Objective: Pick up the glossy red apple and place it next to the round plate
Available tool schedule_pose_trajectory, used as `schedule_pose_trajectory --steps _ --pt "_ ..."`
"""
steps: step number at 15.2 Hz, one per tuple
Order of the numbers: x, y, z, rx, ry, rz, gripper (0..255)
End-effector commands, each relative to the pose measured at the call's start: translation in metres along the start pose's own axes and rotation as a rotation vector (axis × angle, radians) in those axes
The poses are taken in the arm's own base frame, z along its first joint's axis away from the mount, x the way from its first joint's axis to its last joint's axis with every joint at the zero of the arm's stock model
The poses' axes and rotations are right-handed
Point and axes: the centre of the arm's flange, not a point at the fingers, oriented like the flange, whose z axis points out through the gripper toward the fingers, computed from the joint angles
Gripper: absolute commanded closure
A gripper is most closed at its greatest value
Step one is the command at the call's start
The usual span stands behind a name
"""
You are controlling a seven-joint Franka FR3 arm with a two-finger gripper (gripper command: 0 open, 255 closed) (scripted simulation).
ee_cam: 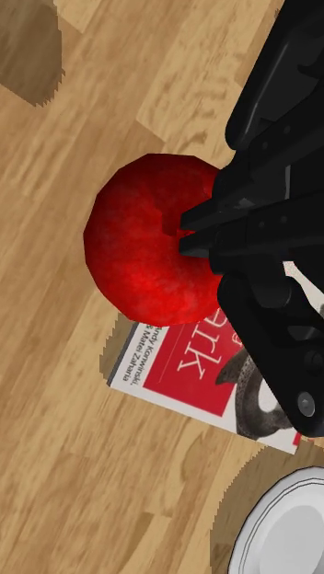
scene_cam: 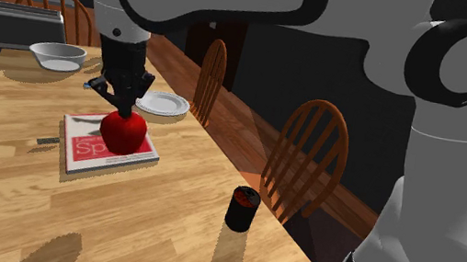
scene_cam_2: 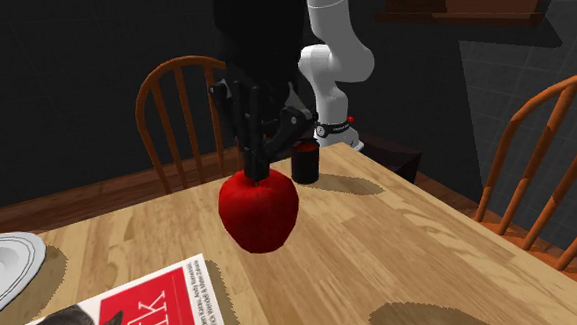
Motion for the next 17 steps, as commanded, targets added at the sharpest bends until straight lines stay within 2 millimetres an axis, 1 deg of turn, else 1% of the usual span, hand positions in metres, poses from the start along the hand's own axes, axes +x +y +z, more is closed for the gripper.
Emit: schedule_pose_trajectory --steps 1,11,17 --pt "0.001 0.001 -0.010 0.000 0.000 0.000 255" --pt "0.006 0.005 -0.061 0.000 0.000 0.000 255" --pt "0.019 0.082 -0.054 0.000 0.000 0.000 255"
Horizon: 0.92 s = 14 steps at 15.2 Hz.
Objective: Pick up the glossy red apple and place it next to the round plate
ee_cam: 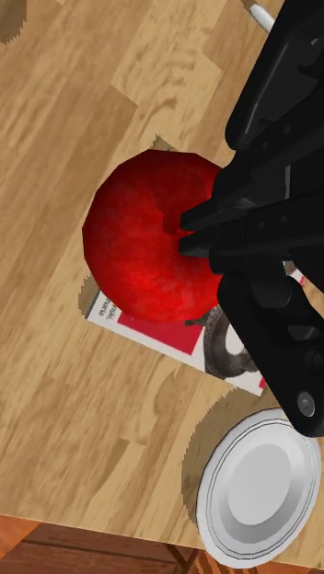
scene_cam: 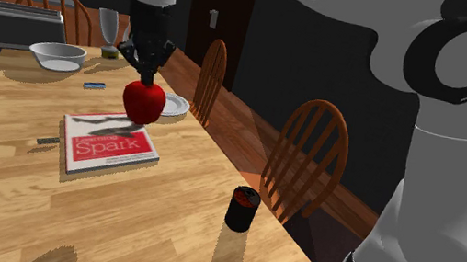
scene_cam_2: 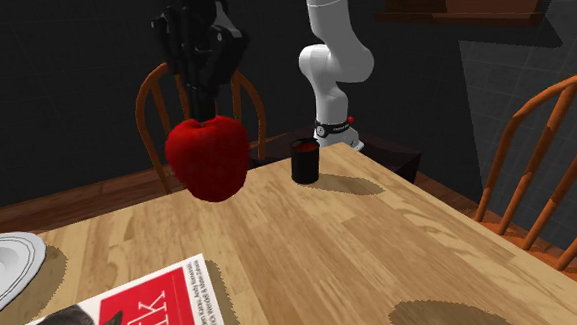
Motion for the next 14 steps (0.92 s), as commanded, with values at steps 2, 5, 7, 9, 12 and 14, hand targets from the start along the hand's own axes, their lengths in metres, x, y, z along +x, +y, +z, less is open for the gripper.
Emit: schedule_pose_trajectory --steps 2,5,7,9,12,14 --pt "0.003 0.041 0.004 0.000 0.000 -0.001 255" --pt "0.010 0.080 0.007 0.000 0.000 -0.001 255" --pt "0.015 0.106 0.009 0.000 0.000 -0.001 255" --pt "0.019 0.132 0.011 0.000 0.000 -0.001 255" --pt "0.026 0.170 0.015 0.000 0.000 -0.001 255" --pt "0.030 0.196 0.017 0.000 0.000 -0.001 255"
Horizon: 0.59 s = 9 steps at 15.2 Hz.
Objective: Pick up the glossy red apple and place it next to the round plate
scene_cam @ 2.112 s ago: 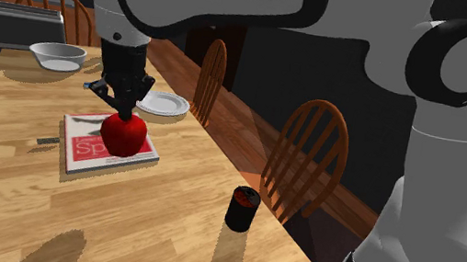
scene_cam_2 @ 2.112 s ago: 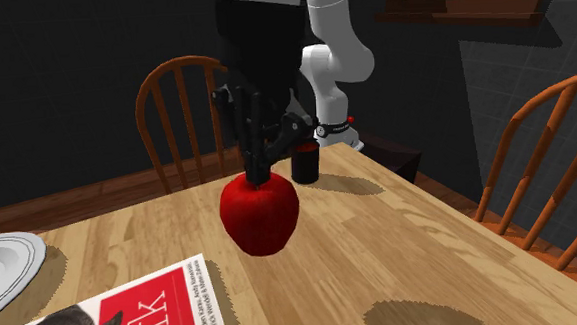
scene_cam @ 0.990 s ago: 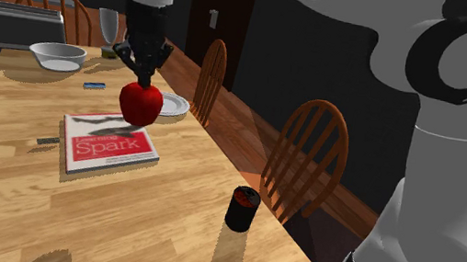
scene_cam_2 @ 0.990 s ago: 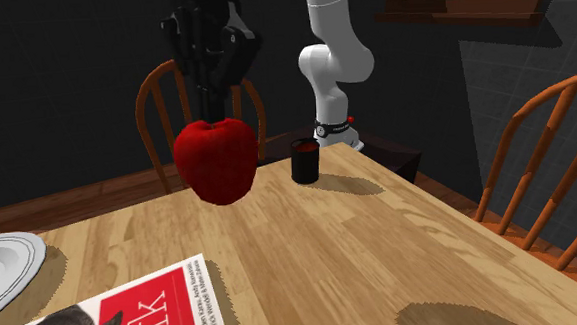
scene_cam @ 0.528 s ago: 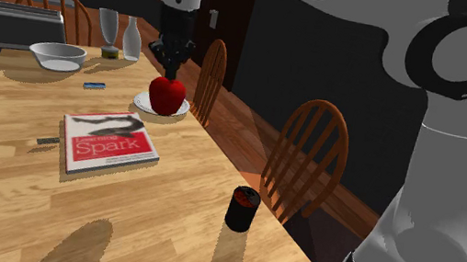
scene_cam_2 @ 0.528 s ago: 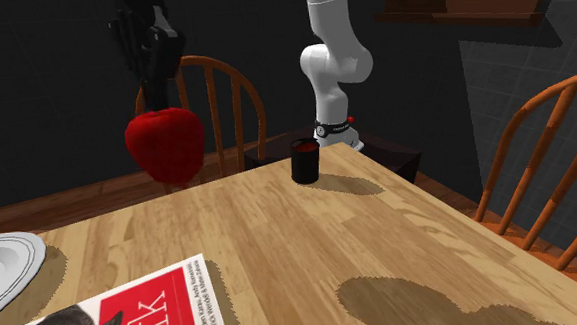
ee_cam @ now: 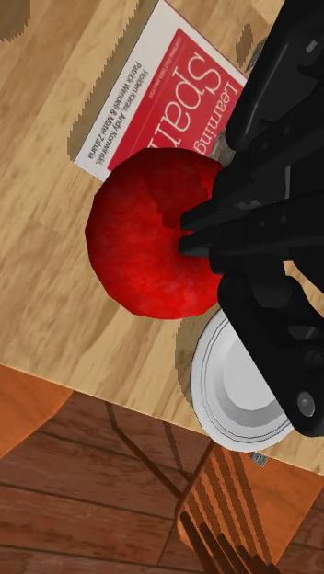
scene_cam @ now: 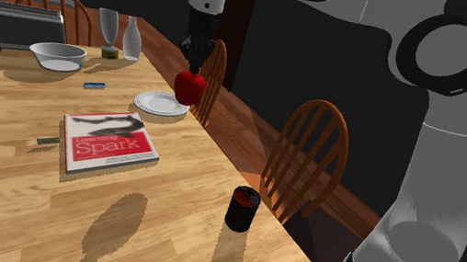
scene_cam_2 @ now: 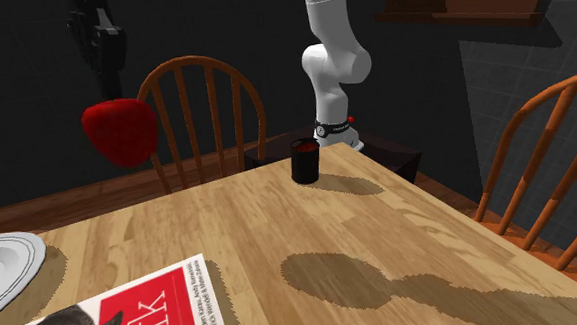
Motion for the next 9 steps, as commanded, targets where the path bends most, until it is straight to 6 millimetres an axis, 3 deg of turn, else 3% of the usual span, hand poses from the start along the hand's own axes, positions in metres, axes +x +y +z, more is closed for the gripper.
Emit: schedule_pose_trajectory --steps 1,8,9 --pt "0.004 0.025 0.002 0.000 0.000 -0.002 255" --pt "0.019 0.114 0.009 0.000 0.000 -0.002 255" --pt "0.019 0.114 0.014 0.000 0.000 -0.002 255"
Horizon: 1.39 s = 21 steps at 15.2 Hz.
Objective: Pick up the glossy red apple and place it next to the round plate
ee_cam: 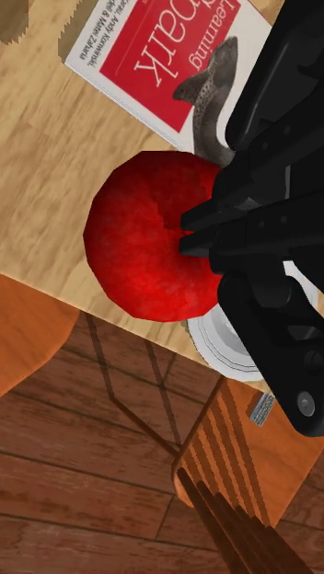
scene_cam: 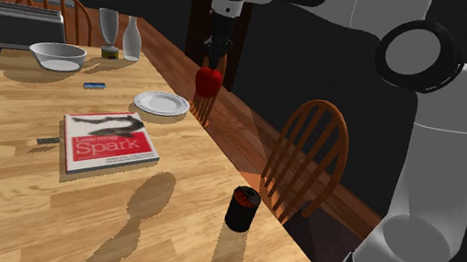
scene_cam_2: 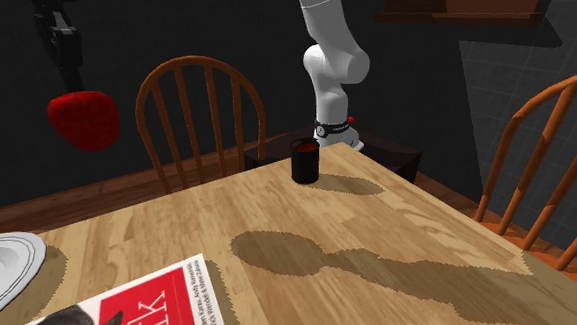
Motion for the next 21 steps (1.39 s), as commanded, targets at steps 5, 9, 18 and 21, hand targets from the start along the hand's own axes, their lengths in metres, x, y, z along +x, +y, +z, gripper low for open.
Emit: schedule_pose_trajectory --steps 5,9,18,21 --pt "-0.002 0.004 0.030 0.000 0.000 -0.001 255" --pt "-0.004 0.002 0.051 0.000 0.000 -0.001 255" --pt "-0.008 -0.001 0.098 0.000 0.000 -0.001 255" --pt "-0.010 -0.003 0.114 0.000 0.000 -0.001 255"
